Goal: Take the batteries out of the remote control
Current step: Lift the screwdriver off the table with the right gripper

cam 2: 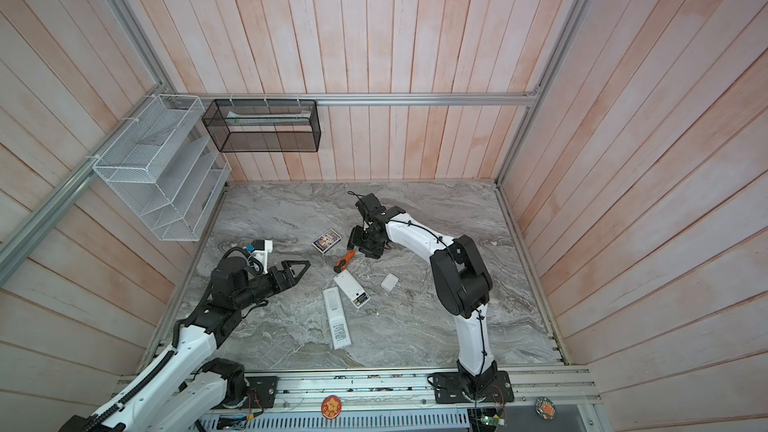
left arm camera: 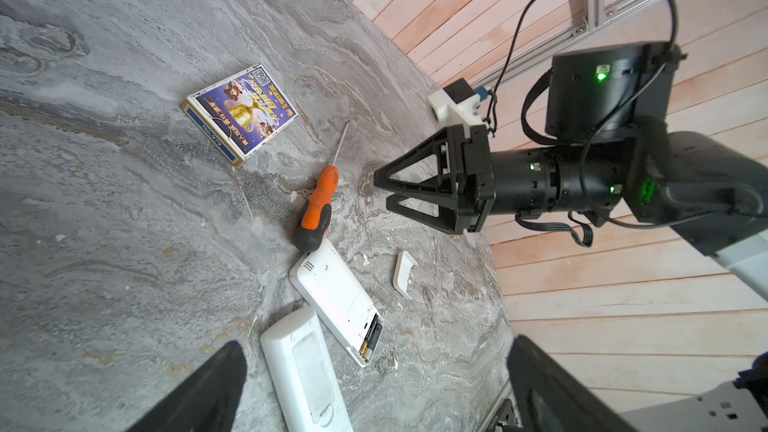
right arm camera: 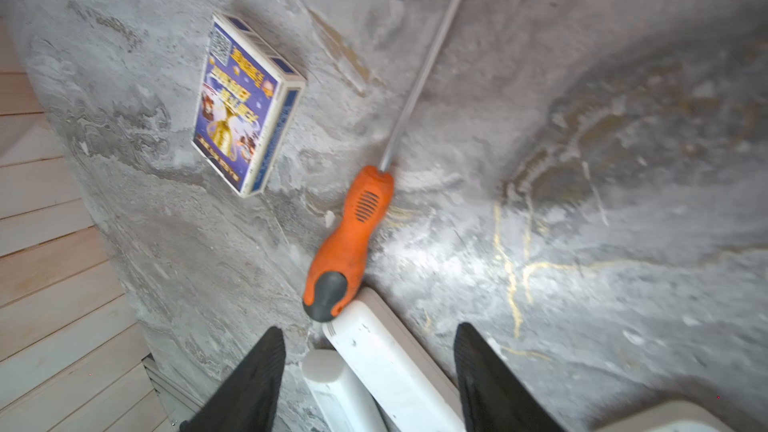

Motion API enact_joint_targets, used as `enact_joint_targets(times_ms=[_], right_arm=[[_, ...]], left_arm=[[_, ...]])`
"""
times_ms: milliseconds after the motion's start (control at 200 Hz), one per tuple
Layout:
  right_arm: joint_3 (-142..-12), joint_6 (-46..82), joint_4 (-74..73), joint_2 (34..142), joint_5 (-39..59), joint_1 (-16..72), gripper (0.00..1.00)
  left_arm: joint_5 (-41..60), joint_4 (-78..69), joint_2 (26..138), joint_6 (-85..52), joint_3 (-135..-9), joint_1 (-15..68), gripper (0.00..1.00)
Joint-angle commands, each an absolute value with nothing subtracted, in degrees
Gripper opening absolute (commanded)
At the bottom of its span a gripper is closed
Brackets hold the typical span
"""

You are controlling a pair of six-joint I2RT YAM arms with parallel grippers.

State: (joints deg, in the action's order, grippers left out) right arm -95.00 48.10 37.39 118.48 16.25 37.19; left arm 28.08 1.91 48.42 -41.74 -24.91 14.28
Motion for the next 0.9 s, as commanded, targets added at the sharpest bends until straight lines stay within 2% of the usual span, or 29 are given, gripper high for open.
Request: enact_joint_targets(times_ms=[0, 165, 505, 895], right_arm=[[-99.6, 47.3, 44.9, 123.3, 14.6, 37.6, 0.64], [-107.6, 48.6, 52.8, 129.2, 11.3, 38.6, 0.61], [-121.5, 51.1, 57.8, 137.9, 11.8, 41.5, 0.61], [-124.3, 52.6, 61.2, 142.3, 10.8, 42.6, 0.53]], left_arm=[[27.3, 0.6, 48.4, -42.0, -25.8, 14.1, 1.00], [27.0, 1.4, 47.6, -41.2, -25.6, 14.0, 1.00], [28.9, 5.5, 46.8, -36.2, -27.1, 12.9, 1.00], [37.0, 5.1, 43.8, -35.0, -24.0, 5.3, 1.00]])
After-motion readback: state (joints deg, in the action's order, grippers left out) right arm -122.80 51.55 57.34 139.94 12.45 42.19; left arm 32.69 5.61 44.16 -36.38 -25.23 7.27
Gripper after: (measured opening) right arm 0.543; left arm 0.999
